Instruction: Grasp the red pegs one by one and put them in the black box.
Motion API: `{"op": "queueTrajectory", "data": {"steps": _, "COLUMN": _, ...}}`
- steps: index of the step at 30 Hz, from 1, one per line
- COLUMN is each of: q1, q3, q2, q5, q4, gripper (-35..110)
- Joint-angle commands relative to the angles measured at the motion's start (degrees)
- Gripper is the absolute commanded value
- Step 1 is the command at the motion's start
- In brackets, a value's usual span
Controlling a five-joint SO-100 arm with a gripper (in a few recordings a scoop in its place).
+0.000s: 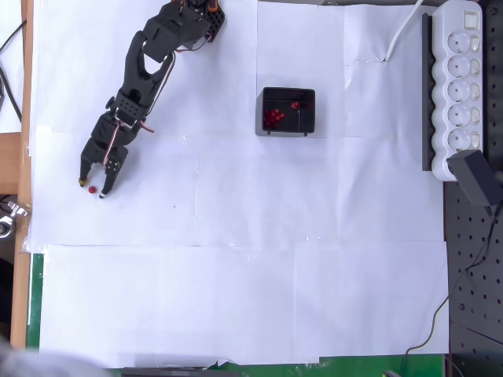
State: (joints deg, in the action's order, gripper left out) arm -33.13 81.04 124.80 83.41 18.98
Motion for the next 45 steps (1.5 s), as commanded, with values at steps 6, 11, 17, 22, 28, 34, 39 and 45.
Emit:
{"op": "queueTrajectory", "data": {"steps": 6, "q1": -1.14, "q3": 1.23, "q2": 0.62, "q5": 4.39, "q4": 2.46, "gripper": 18}}
{"op": "queueTrajectory", "data": {"steps": 11, "q1": -1.14, "q3": 0.97, "q2": 1.32, "q5": 5.54, "q4": 3.43, "gripper": 18}}
{"op": "queueTrajectory", "data": {"steps": 17, "q1": -0.18, "q3": 0.88, "q2": 1.85, "q5": 6.5, "q4": 4.39, "gripper": 18}}
{"op": "queueTrajectory", "data": {"steps": 22, "q1": 0.7, "q3": 0.79, "q2": 2.02, "q5": 6.86, "q4": 4.48, "gripper": 18}}
{"op": "queueTrajectory", "data": {"steps": 28, "q1": 1.93, "q3": 0.79, "q2": 2.29, "q5": 6.94, "q4": 5.27, "gripper": 18}}
{"op": "queueTrajectory", "data": {"steps": 34, "q1": 2.99, "q3": 0.79, "q2": 1.85, "q5": 6.5, "q4": 3.34, "gripper": 18}}
{"op": "queueTrajectory", "data": {"steps": 39, "q1": 3.69, "q3": 0.7, "q2": 1.14, "q5": 6.15, "q4": 0.53, "gripper": 18}}
{"op": "queueTrajectory", "data": {"steps": 45, "q1": 4.57, "q3": 0.62, "q2": 0.79, "q5": 6.42, "q4": -0.53, "gripper": 18}}
